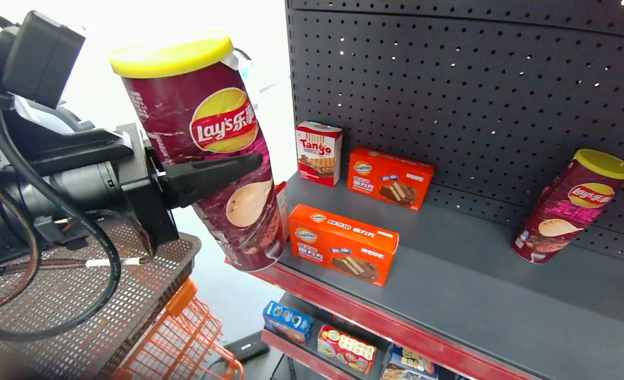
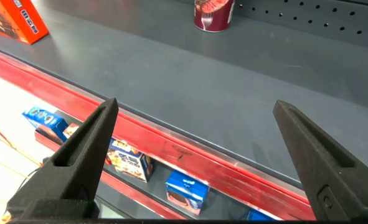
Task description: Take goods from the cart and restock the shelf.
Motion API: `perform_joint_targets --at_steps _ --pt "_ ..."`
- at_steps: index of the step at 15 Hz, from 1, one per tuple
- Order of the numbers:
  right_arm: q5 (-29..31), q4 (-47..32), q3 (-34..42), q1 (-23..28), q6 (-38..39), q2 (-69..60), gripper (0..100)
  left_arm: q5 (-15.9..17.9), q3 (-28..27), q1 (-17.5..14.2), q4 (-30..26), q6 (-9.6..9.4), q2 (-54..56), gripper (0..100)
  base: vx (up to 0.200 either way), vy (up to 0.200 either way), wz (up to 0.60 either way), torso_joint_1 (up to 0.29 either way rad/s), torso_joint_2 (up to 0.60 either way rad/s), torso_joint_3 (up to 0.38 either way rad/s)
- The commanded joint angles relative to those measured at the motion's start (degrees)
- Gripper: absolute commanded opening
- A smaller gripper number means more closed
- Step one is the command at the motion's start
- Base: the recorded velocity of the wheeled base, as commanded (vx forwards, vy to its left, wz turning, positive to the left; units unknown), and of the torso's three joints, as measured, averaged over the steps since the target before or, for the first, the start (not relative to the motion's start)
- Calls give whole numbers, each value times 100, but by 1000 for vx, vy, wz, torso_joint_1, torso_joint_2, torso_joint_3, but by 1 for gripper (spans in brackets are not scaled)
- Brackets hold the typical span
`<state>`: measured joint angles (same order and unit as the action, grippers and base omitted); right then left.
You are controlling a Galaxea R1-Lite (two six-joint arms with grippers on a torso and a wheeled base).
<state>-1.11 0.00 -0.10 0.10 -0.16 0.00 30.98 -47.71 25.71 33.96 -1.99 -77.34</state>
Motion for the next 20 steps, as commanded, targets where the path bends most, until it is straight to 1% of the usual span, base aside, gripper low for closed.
perform_joint_targets --at_steps 1,3,5,6,15,20 --pt "-3 0 1 -1 -2 9 100 84 8 118 5 -12 -89 0 0 0 0 0 0 0" --pt "-3 0 1 8 -2 9 100 251 25 136 5 -12 -89 0 0 0 0 0 0 0" --pt "-3 0 1 -1 7 9 100 541 17 127 5 -12 -106 0 0 0 0 0 0 0" --pt "-3 0 1 -1 7 9 100 567 17 118 14 -12 -141 0 0 0 0 0 0 0" --pt "-3 0 1 -1 -2 9 100 576 -54 101 49 -12 -282 0 0 0 0 0 0 0" --pt "-3 0 1 -1 -2 9 100 576 -71 101 49 -12 -299 0 0 0 -600 6 6 4"
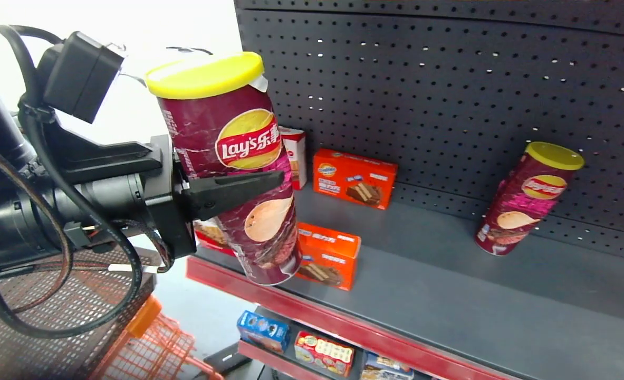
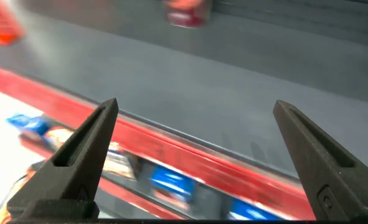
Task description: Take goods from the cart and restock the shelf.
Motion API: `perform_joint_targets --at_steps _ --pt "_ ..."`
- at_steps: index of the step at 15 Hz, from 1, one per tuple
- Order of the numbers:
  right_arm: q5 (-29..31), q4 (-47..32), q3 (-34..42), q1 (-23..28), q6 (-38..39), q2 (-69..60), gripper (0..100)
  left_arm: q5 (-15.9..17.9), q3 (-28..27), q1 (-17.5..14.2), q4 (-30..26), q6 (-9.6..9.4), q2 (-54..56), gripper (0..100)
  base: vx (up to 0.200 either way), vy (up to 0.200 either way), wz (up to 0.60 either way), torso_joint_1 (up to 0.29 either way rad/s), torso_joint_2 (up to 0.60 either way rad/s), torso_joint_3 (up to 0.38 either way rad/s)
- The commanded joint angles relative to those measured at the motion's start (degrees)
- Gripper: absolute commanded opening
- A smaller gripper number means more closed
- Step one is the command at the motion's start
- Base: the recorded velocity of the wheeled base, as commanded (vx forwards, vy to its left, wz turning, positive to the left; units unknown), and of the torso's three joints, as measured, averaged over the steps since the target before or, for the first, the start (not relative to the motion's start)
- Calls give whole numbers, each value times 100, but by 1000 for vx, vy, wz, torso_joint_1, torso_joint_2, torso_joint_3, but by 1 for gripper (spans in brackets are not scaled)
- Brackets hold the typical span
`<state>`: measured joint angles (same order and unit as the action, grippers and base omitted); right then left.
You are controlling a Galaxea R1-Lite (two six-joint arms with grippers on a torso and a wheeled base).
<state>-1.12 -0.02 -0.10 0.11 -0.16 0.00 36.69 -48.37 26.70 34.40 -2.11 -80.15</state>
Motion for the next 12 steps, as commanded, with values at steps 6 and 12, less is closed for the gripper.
perform_joint_targets --at_steps 6,12 --pt "-2 2 1 -2 7 9 100 -4 3 -15 5 0 -18 0 0 0 -500 1 4 1" --pt "-2 2 1 7 -2 9 100 -4 3 -15 23 0 -9 0 0 0 0 0 0 0"
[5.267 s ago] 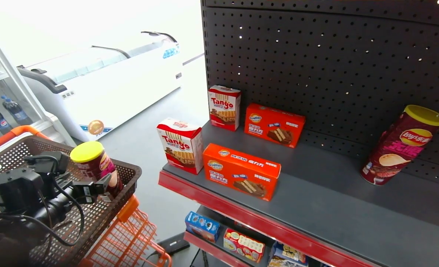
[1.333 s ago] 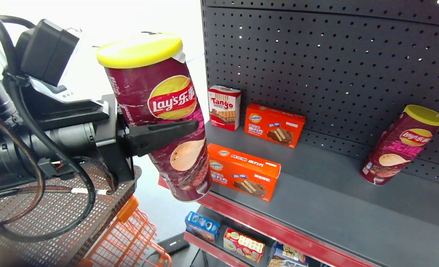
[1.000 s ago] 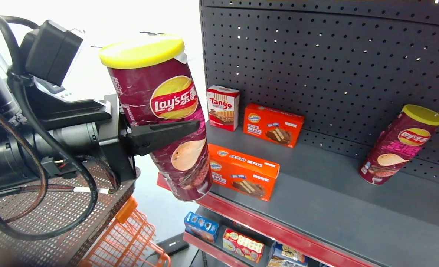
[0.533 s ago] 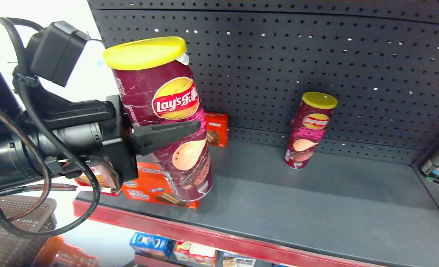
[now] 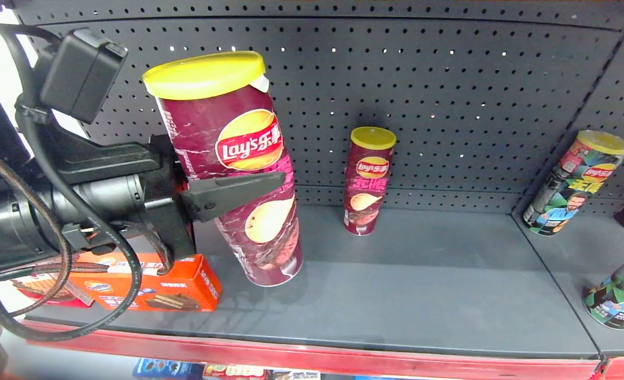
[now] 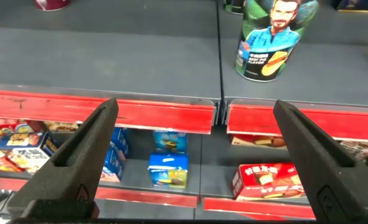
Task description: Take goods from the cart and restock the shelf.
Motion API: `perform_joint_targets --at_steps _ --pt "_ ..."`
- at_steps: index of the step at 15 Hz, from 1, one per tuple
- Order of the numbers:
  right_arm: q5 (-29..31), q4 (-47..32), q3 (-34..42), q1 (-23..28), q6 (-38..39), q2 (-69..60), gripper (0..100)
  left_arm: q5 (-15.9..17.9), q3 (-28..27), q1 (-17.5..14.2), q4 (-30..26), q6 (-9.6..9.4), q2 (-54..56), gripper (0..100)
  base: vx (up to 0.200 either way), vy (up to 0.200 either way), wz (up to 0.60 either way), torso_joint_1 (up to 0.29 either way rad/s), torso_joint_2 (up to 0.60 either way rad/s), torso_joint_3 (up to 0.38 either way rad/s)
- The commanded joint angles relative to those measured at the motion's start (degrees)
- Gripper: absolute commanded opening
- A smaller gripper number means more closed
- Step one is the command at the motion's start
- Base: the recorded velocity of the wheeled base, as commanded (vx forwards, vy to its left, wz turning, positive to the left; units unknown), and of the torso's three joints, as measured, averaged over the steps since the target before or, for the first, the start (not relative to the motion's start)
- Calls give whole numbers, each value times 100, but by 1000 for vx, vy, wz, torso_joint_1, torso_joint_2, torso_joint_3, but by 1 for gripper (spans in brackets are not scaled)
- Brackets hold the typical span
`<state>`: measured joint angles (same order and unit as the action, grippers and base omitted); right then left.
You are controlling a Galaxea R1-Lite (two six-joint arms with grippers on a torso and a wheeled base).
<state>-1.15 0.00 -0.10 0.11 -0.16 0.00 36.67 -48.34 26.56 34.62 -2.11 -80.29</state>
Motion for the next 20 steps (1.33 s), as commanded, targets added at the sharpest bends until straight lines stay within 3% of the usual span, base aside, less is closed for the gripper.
perform_joint_targets --at_steps 1,10,13,16,17,18,19,20 --pt "0 0 1 -2 -2 9 100 -2 8 -2 1 0 -4 0 0 0 0 0 0 0" --pt "0 0 1 -2 -2 9 100 -19 61 -20 1 35 13 0 0 0 -133 2 1 1" --pt "0 -9 1 7 -2 9 100 7 44 -266 10 44 66 0 0 0 0 0 0 0" --pt "-8 0 -8 -29 33 70 100 -28 96 -301 -8 61 277 0 0 0 0 0 0 0" --pt "-123 -18 -131 -37 -37 70 100 -37 52 -336 -8 114 321 0 0 0 0 0 0 0" --pt "-378 -53 -887 -90 77 439 100 -37 105 -389 -8 255 347 0 0 0 0 0 0 0" --pt "-852 -220 -1739 -178 350 1705 100 -46 140 -415 -17 343 365 0 0 0 0 0 0 0" --pt "-1309 -123 -2100 -310 -63 2197 100 -19 193 -512 -8 352 400 0 0 0 0 0 0 0"
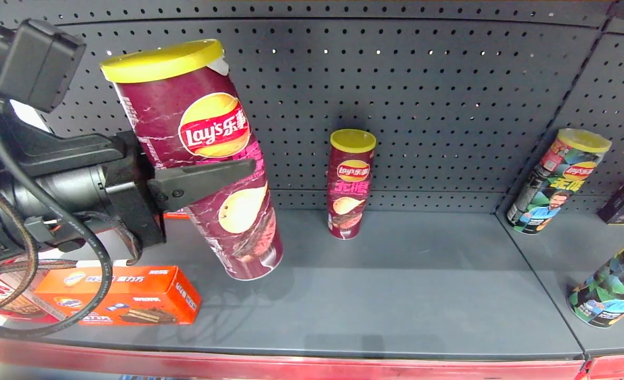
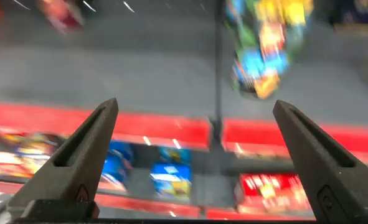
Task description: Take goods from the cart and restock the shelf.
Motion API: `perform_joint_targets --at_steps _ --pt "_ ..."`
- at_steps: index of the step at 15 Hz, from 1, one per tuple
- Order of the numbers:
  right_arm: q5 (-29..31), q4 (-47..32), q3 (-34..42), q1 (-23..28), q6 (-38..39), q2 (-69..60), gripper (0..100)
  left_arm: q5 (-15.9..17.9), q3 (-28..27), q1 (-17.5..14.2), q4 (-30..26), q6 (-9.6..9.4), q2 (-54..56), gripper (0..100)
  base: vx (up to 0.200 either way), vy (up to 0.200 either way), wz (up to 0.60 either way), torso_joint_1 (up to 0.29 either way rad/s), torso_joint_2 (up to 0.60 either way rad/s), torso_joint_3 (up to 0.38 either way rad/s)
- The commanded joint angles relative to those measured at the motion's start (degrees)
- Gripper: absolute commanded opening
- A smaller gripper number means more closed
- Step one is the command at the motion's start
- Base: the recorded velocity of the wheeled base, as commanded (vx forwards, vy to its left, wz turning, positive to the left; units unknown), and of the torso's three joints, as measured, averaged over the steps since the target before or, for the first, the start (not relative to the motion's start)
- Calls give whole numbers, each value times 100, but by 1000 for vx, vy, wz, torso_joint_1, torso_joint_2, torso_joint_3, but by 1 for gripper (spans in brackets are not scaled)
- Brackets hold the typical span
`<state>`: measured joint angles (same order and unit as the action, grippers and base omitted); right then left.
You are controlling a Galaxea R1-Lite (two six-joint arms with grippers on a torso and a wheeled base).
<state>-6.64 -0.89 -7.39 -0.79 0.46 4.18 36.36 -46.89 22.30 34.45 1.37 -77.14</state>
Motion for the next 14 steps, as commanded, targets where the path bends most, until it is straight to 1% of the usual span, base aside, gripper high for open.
perform_joint_targets --at_steps 1,2,4,5,6,7,8,10,11,14 --pt "-1216 -8 -1617 -360 -653 2342 100 2 4 -94 0 13 120 0 0 0 0 0 0 0" --pt "-1304 151 -1687 -422 -829 2816 100 2 48 -103 9 13 120 0 0 0 0 0 0 0" --pt "-1313 651 -1678 -826 -987 3519 100 11 48 -94 18 13 50 0 0 0 0 0 0 0" --pt "-1287 889 -1705 -1134 -969 3809 100 2 65 -85 9 13 50 0 0 0 0 0 0 0" --pt "-1287 1091 -1810 -1617 -890 4486 100 20 65 -76 27 4 -20 0 0 0 0 0 0 0" --pt "-1287 1276 -1898 -1846 -855 4759 100 20 65 -76 27 4 -29 0 0 0 0 0 0 0" --pt "-1287 1486 -2003 -1942 -714 5163 100 20 48 -85 27 4 -64 0 0 0 0 0 0 0" --pt "-1296 2181 -2302 -2083 -345 6086 100 20 57 -94 35 4 -99 0 0 0 0 0 0 0" --pt "-1278 2497 -2566 -2188 -125 6552 100 29 65 -94 44 4 -117 0 0 0 0 0 0 0" --pt "-1102 2638 -3410 -2355 -125 7615 100 37 48 -94 44 4 -196 0 0 0 0 0 0 0"
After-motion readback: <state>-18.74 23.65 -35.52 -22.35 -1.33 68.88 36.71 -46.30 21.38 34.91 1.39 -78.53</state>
